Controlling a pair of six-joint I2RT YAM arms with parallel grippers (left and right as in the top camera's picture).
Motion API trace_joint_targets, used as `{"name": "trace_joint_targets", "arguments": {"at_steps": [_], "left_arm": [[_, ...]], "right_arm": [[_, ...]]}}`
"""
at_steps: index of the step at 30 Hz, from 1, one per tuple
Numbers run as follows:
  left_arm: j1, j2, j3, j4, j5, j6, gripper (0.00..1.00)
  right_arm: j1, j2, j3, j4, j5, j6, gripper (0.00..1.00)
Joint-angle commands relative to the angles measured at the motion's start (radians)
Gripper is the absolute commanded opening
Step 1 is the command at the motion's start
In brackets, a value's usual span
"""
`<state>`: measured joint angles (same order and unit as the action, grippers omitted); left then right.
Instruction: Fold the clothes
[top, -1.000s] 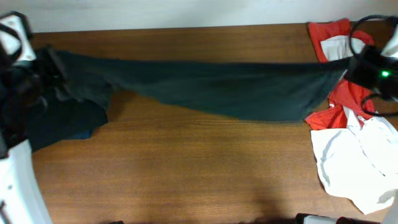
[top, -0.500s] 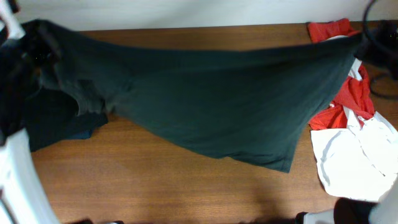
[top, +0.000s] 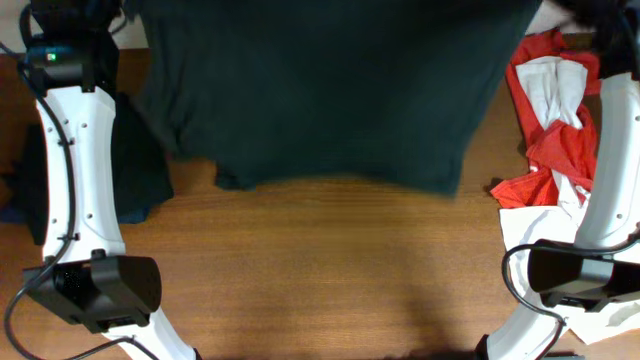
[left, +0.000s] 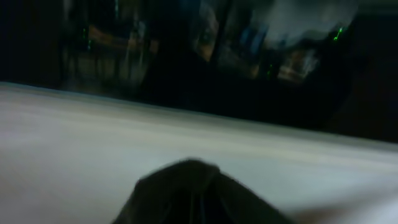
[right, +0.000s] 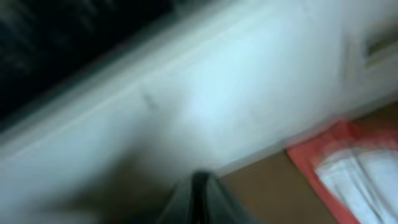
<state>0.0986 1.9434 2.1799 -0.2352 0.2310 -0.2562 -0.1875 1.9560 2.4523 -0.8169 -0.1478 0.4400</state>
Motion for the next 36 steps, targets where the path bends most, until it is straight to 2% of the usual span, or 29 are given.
{"name": "trace_joint_targets", "arguments": {"at_steps": [1, 3, 6, 9, 11, 13, 16, 18, 25, 28, 31, 36], "left_arm": [[0.051, -0.032, 0.131, 0.129, -0.005, -0.130, 0.00], [0.074, -0.032, 0.217, 0.120, -0.001, -0.129, 0.00], [0.109, -0.032, 0.327, -0.003, 0.110, -0.128, 0.00], [0.117, -0.032, 0.349, -0.272, 0.268, -0.098, 0.00], [0.109, -0.028, 0.340, -0.525, 0.297, -0.026, 0.00], [0.081, -0.005, 0.309, -0.835, 0.296, 0.122, 0.00], [0.038, 0.056, 0.247, -1.101, 0.296, 0.253, 0.00], [0.018, 0.089, 0.197, -1.197, 0.296, 0.305, 0.00], [-0.007, 0.139, -0.134, -1.305, 0.294, 0.389, 0.00], [-0.007, 0.138, -0.286, -1.347, 0.212, 0.409, 0.00], [-0.003, 0.138, -0.404, -1.349, 0.154, 0.409, 0.00], [0.055, 0.135, -0.544, -1.340, 0.154, 0.409, 0.00]], "right_arm": [[-0.024, -0.068, 0.138, 0.092, -0.021, 0.043, 0.04], [-0.033, -0.069, 0.209, 0.073, 0.015, 0.005, 0.04], [-0.051, -0.070, 0.249, -0.048, 0.076, -0.051, 0.04], [-0.056, -0.064, 0.240, -0.258, 0.158, -0.075, 0.04], [-0.056, -0.050, 0.220, -0.379, 0.168, -0.124, 0.04], [-0.055, -0.021, 0.185, -0.535, 0.168, -0.153, 0.04], [-0.054, 0.015, 0.102, -0.707, 0.167, -0.152, 0.04], [-0.054, 0.031, 0.034, -0.772, 0.163, -0.152, 0.04], [-0.054, 0.035, -0.349, -0.844, 0.153, -0.156, 0.04], [-0.055, 0.035, -0.507, -0.851, 0.153, -0.164, 0.04], [-0.055, 0.033, -0.650, -0.835, 0.153, -0.164, 0.04], [-0.057, 0.000, -0.859, -0.754, 0.153, -0.164, 0.04]]}}
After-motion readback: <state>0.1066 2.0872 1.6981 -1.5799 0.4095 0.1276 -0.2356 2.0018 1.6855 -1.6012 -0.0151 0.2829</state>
